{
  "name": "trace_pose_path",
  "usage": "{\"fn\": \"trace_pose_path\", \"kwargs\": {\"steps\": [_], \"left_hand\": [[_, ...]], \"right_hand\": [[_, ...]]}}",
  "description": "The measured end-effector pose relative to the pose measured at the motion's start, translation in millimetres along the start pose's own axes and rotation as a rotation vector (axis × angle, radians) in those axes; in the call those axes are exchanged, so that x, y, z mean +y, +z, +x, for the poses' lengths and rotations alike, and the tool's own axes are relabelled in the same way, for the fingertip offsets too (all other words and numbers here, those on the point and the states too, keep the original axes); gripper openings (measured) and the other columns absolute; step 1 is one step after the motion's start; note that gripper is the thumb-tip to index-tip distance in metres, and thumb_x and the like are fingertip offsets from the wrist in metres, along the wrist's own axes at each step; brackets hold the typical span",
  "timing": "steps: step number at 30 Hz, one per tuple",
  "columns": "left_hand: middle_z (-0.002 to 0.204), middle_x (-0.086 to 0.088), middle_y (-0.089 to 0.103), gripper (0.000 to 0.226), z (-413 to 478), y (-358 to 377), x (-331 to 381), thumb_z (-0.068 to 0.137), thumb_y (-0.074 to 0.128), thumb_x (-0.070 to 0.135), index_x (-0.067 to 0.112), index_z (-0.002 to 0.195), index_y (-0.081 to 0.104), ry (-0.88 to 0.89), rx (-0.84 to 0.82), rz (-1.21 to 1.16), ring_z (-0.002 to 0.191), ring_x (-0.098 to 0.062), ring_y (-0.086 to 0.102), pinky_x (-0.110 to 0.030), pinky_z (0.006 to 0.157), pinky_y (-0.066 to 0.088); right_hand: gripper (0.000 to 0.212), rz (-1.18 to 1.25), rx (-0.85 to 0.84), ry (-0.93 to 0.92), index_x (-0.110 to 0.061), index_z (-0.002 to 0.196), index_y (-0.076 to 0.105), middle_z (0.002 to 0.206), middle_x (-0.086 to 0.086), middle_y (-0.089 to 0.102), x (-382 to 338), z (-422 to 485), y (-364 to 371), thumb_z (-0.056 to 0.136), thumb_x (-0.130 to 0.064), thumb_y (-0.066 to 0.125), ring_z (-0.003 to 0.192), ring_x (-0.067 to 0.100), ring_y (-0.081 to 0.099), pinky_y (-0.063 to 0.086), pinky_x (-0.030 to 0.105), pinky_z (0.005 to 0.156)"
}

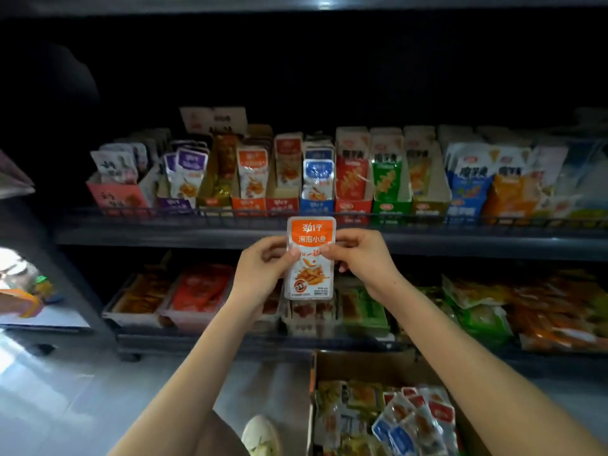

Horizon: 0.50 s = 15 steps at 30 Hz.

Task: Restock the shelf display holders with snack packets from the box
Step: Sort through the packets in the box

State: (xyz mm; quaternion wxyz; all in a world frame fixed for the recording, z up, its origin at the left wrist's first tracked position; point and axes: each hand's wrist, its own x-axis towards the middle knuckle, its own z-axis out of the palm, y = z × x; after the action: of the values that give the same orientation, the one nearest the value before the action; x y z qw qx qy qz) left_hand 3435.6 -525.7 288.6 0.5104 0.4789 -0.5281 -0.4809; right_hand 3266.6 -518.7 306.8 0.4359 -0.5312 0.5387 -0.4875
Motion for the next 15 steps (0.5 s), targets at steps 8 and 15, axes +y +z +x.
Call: {"fn": "trace_pose_path", "kwargs": {"steps": [8, 15], "left_hand": [[0.09, 0.001, 0.068, 0.021, 77.3, -47.9, 30.8, 0.084, 0.069, 0.009, 0.014, 0.104, 0.065, 0.165, 0.159, 0.035, 0.08, -0.007, 0.067, -0.017, 0.066, 0.055], [0.1, 0.005, 0.066, 0.03, 179.4, -80.0, 44.6, 0.085, 0.069, 0.017, 0.013, 0.114, 0.064, 0.326, 0.278, 0.256, 0.094, -0.009, 0.062, -0.026, 0.084, 0.052]], "right_hand": [[0.013, -0.044, 0.019, -0.102, -0.012, 0.093, 0.072, 0.089, 0.001, 0.073, -46.1, 85.0, 54.3, 0.081, -0.008, 0.072, 0.079, 0.011, 0.069, 0.052, 0.022, 0.061], [0.016, -0.189, 0.12, -0.287, -0.019, 0.1, 0.07, 0.098, -0.001, 0.073, -62.0, 181.3, 95.1, 0.084, -0.022, 0.07, 0.087, 0.011, 0.069, 0.058, 0.033, 0.078]]}}
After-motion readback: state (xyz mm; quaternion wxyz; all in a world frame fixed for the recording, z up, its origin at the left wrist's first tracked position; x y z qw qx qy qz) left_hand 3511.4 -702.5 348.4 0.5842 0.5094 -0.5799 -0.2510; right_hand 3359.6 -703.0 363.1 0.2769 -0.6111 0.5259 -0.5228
